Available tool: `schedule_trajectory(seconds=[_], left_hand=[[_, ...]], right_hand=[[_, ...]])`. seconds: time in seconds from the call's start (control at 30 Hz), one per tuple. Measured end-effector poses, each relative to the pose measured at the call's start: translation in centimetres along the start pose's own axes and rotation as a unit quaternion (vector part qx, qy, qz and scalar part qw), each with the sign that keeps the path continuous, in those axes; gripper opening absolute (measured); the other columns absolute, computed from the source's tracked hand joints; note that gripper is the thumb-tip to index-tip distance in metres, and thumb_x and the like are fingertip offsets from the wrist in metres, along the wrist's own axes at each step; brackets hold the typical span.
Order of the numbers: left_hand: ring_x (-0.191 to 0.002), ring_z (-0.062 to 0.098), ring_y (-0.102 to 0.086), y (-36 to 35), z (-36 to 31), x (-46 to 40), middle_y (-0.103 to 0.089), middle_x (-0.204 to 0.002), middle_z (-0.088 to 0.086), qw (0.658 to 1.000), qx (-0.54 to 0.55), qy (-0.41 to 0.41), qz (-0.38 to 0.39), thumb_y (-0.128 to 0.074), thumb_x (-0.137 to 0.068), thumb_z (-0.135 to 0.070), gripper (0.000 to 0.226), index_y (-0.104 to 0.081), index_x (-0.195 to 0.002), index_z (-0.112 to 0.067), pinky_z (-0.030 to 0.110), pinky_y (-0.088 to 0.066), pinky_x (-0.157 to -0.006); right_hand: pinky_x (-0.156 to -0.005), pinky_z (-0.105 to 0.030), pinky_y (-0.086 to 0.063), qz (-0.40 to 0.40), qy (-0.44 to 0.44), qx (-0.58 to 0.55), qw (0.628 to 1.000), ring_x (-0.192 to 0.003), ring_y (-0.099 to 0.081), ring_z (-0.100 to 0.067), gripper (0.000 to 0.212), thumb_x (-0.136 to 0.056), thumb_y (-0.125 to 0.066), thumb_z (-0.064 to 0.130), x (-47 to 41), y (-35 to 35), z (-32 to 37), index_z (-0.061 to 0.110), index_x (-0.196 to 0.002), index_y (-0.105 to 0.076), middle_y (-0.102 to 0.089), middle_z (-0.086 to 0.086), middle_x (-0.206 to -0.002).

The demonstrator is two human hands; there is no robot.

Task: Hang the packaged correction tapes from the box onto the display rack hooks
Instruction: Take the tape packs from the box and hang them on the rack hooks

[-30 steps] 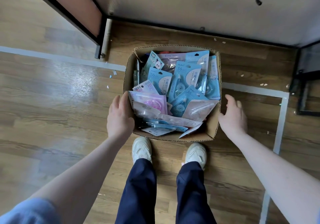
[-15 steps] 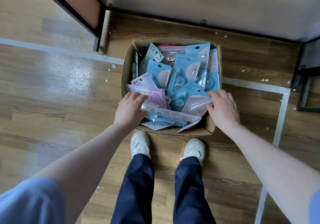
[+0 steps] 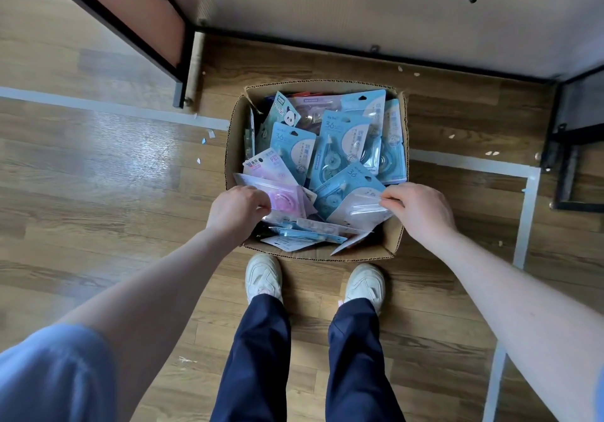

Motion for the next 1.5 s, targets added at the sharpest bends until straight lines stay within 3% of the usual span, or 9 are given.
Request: schedule_trajectory(seconds=[0.1,0.23,0.37,0.57,0.67,0.9,1.03,1.3,1.5], left_hand=[[-0.089,0.023,-0.058,0.6,-0.6,0.0,-0.067,-0.095,0.001,1.0,0.0,-0.015,-0.005,-0.057,-0.089,-0.025,0.013,-0.069,-0.091,-0.019,0.028,-0.038,-0.063],[-0.086,0.026,-0.059,2.0,-0.7,0.7,-0.065,-0.094,0.002,1.0,0.011,-0.012,-0.012,-0.057,-0.09,-0.026,0.014,-0.068,-0.09,-0.017,0.027,-0.034,-0.06],[-0.086,0.027,-0.06,4.4,-0.6,1.1,-0.066,-0.097,0.002,0.999,0.037,-0.021,-0.018,-0.058,-0.089,-0.025,0.013,-0.068,-0.093,-0.017,0.029,-0.039,-0.063],[-0.086,0.027,-0.061,9.7,-1.3,2.1,-0.067,-0.097,0.001,0.998,0.027,-0.034,-0.054,-0.058,-0.09,-0.028,0.015,-0.068,-0.095,-0.018,0.028,-0.036,-0.06],[-0.081,0.029,-0.061,12.6,-1.4,2.8,-0.069,-0.09,0.005,0.995,0.039,-0.048,-0.078,-0.061,-0.087,-0.026,0.014,-0.069,-0.092,-0.015,0.033,-0.045,-0.064],[-0.077,0.028,-0.061,19.5,-2.3,5.7,-0.068,-0.086,0.003,0.987,0.054,-0.064,-0.138,-0.059,-0.088,-0.024,0.013,-0.069,-0.091,-0.015,0.031,-0.044,-0.061],[-0.076,0.027,-0.06,23.3,-2.3,7.5,-0.067,-0.082,0.003,0.979,0.088,-0.057,-0.173,-0.062,-0.087,-0.023,0.01,-0.068,-0.086,-0.015,0.033,-0.047,-0.063],[-0.077,0.023,-0.059,31.1,-3.5,12.3,-0.064,-0.079,-0.004,0.966,0.104,-0.033,-0.234,-0.062,-0.086,-0.019,0.007,-0.069,-0.086,-0.017,0.026,-0.035,-0.058],[-0.066,0.015,-0.047,39.3,-5.1,16.6,-0.051,-0.068,-0.009,0.955,0.094,-0.052,-0.277,-0.062,-0.086,-0.021,0.009,-0.063,-0.079,-0.016,0.019,-0.029,-0.05]], right_hand=[[-0.066,-0.028,-0.033,-0.01,0.0,0.002,1.0,-0.088,-0.058,-0.025,0.017,-0.092,-0.055,0.028,-0.1,0.9,0.0,0.02,-0.096,-0.069,-0.068,0.0,-0.096],[-0.072,-0.032,-0.042,-0.003,-0.006,0.005,1.0,-0.095,-0.058,-0.026,0.022,-0.094,-0.051,0.026,-0.1,2.0,0.5,0.025,-0.11,-0.067,-0.066,0.0,-0.105],[-0.069,-0.028,-0.038,-0.006,0.002,0.018,1.0,-0.098,-0.057,-0.024,0.025,-0.095,-0.049,0.026,0.0,4.0,1.6,0.023,-0.113,-0.066,-0.064,0.0,-0.108],[-0.063,-0.028,-0.035,-0.029,-0.012,0.021,0.999,-0.084,-0.053,-0.017,0.023,-0.096,-0.044,0.031,0.9,9.0,3.7,0.021,-0.098,-0.065,-0.063,0.004,-0.095],[-0.062,-0.029,-0.035,-0.042,-0.013,0.021,0.999,-0.082,-0.055,-0.017,0.021,-0.095,-0.047,0.033,1.5,11.7,4.9,0.023,-0.091,-0.065,-0.065,0.004,-0.092],[-0.049,-0.023,-0.031,-0.09,-0.035,0.023,0.995,-0.08,-0.055,-0.017,0.016,-0.091,-0.055,0.036,3.7,18.7,8.8,0.023,-0.092,-0.064,-0.065,0.003,-0.089],[-0.052,-0.026,-0.042,-0.127,-0.013,-0.016,0.992,-0.075,-0.056,-0.015,0.013,-0.089,-0.059,0.034,5.0,22.7,11.3,0.022,-0.087,-0.064,-0.065,0.002,-0.085],[-0.051,-0.026,-0.046,-0.157,0.032,-0.081,0.984,-0.07,-0.058,-0.01,0.011,-0.09,-0.058,0.031,8.9,30.3,15.8,0.024,-0.083,-0.06,-0.064,0.005,-0.082],[-0.046,-0.02,-0.033,-0.201,0.074,-0.077,0.974,-0.068,-0.054,-0.004,0.008,-0.092,-0.055,0.03,13.2,37.6,19.9,0.026,-0.086,-0.058,-0.063,0.007,-0.084]])
Point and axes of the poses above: each hand's wrist, its own x-axis away from the middle knuckle, its own y-axis out of the back of the hand, z = x × y, the point moved 5 cm from there along -x, towards the middle knuckle
